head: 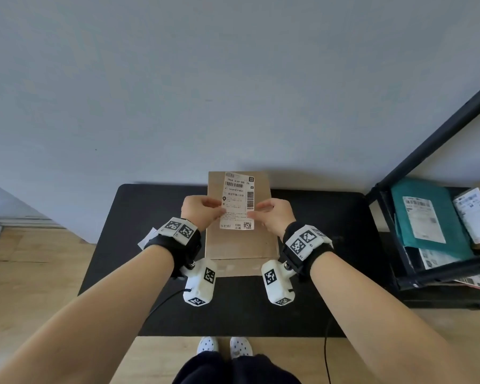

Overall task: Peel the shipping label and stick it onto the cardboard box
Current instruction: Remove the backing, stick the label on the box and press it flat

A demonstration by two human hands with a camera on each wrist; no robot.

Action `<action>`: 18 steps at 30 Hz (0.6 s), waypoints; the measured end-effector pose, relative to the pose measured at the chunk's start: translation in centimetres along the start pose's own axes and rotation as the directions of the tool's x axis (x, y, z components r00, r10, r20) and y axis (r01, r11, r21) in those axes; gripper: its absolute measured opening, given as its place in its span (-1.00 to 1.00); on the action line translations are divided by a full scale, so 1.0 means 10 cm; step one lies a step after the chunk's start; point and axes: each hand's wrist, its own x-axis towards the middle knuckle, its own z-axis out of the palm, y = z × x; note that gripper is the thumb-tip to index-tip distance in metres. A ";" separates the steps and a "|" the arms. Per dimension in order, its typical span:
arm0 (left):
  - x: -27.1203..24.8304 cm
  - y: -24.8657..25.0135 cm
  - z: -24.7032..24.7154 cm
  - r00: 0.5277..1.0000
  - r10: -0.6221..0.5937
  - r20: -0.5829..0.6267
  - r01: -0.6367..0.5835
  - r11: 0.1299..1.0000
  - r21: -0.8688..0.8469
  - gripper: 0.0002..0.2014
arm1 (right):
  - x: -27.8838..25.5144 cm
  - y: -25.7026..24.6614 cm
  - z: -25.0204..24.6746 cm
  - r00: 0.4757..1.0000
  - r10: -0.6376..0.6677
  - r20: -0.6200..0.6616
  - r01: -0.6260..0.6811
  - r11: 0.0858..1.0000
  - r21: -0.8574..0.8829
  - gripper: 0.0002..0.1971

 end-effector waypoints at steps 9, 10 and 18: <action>0.02 -0.07 0.05 0.993 -0.113 -0.021 0.112 0.992 -0.060 -0.81 | 0.01 0.06 0.05 0.998 -0.045 -0.046 0.039 0.992 -0.117 -0.75; 0.03 -0.07 0.05 0.992 -0.121 -0.023 0.120 0.991 -0.060 -0.78 | 0.01 0.07 0.06 0.998 -0.047 -0.050 0.040 0.991 -0.131 -0.74; 0.06 -0.07 0.08 0.995 -0.091 -0.045 0.094 0.993 0.078 -0.71 | -0.02 0.09 0.09 0.997 -0.043 -0.067 0.029 0.981 -0.193 -0.77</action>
